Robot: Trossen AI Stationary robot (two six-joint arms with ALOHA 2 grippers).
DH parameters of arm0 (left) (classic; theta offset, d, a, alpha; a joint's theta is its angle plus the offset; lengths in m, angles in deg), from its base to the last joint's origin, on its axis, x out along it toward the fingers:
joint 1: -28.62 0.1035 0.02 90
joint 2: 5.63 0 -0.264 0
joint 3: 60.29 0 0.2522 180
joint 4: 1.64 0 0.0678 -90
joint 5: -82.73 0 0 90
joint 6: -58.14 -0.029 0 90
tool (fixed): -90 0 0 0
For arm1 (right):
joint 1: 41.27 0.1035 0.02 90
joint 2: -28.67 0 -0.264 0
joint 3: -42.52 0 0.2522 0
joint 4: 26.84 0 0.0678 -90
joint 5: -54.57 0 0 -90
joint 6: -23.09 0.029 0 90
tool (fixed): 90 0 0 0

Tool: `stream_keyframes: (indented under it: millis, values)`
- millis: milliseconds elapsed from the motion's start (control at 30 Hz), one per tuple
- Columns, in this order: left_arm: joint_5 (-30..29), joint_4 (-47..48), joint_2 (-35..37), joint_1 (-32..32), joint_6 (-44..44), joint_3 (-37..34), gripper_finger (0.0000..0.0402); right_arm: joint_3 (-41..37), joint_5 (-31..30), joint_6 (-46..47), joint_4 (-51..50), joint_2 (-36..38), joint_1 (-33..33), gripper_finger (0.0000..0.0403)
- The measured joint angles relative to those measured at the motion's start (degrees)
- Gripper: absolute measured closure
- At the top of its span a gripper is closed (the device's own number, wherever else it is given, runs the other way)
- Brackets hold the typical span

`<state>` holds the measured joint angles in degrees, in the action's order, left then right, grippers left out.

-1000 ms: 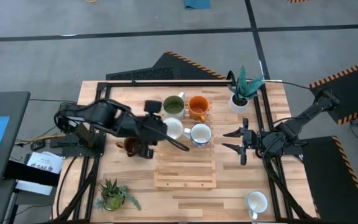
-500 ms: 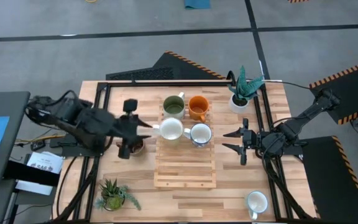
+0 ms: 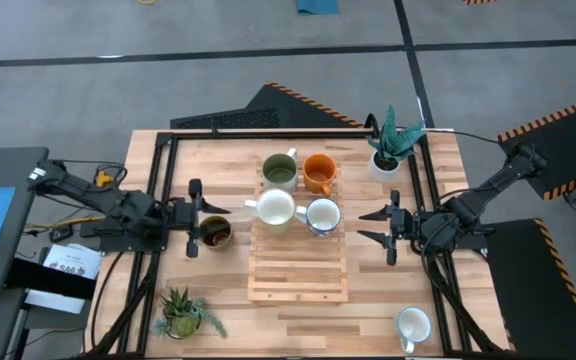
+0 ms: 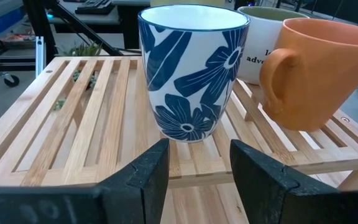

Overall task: Place coffee mugs
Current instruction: Put the brown mug on the shelf

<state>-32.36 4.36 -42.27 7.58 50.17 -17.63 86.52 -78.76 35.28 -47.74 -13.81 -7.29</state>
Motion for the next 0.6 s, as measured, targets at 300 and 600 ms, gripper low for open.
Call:
stream_keyframes:
  millis: [300,600]
  values:
    - [-0.67,12.56,0.96,0.0,7.95,-0.37,0.0278,0.0,-0.02,1.43,-0.1,0.0,0.0,0.0209]
    - [8.38,35.07,-3.72,-0.19,28.17,7.13,0.0278,0.0,-0.04,1.49,-0.28,0.0,0.0,0.0209]
